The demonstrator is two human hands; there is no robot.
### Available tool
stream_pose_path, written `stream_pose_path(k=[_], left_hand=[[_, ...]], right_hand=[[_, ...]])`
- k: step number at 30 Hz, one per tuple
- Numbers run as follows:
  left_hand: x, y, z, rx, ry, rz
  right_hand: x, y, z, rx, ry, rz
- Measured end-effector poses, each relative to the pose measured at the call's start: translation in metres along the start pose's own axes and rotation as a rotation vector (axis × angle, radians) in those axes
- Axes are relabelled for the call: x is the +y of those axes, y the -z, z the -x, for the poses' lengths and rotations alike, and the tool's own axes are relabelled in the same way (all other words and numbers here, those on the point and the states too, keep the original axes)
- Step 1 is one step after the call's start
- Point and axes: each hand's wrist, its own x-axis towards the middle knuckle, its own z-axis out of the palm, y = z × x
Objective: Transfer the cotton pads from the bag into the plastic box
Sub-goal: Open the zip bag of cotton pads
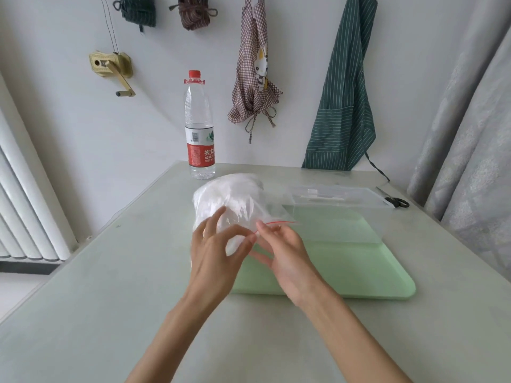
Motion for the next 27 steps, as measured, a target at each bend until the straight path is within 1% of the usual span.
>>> stream_pose_path(k=[2,5,8,9,10,11,12,13,14,15,16,18,20,22,24,27], left_hand=[[0.002,0.007,-0.014,0.007,0.039,0.198],[0.012,0.024,-0.034,0.152,0.069,0.417],[0.017,0.044,-0.042,0.307,0.079,0.44],[0.015,0.048,-0.041,0.325,0.097,0.395],[0.013,0.049,-0.039,0.315,0.135,0.302],[0.01,0.047,-0.033,0.288,0.181,0.142],[0.007,0.041,-0.027,0.264,0.202,-0.076],[0.004,0.034,-0.021,0.259,0.16,-0.299],[0.002,0.026,-0.018,0.253,0.074,-0.445],[0.0,0.019,-0.016,0.214,0.008,-0.509],[0.0,0.014,-0.015,0.141,-0.005,-0.494],[-0.002,0.008,-0.013,-0.025,0.123,-0.333],[-0.007,0.004,-0.009,-0.08,0.244,-0.134],[-0.012,0.002,-0.005,-0.067,0.299,0.006],[-0.015,0.001,-0.003,-0.014,0.337,0.126],[-0.012,0.003,0.001,0.075,0.343,0.166]], right_hand=[[-0.01,-0.015,-0.013,-0.077,0.036,-0.087],[-0.029,-0.049,-0.035,-0.167,0.081,-0.13],[-0.043,-0.076,-0.044,-0.255,0.119,-0.149],[-0.043,-0.078,-0.043,-0.258,0.137,-0.126],[-0.038,-0.073,-0.042,-0.226,0.151,-0.071],[-0.029,-0.066,-0.04,-0.163,0.149,0.01],[-0.016,-0.055,-0.039,-0.076,0.139,0.116],[-0.003,-0.044,-0.038,0.013,0.125,0.218],[0.008,-0.034,-0.037,0.09,0.1,0.295],[0.016,-0.025,-0.035,0.141,0.063,0.335],[0.02,-0.018,-0.032,0.165,0.021,0.34],[0.025,-0.008,-0.026,0.181,-0.046,0.289],[0.029,-0.001,-0.02,0.195,-0.057,0.291],[0.028,0.0,-0.015,0.182,-0.032,0.323],[0.026,-0.003,-0.01,0.168,0.012,0.368],[0.021,-0.005,-0.004,0.14,0.079,0.423]])
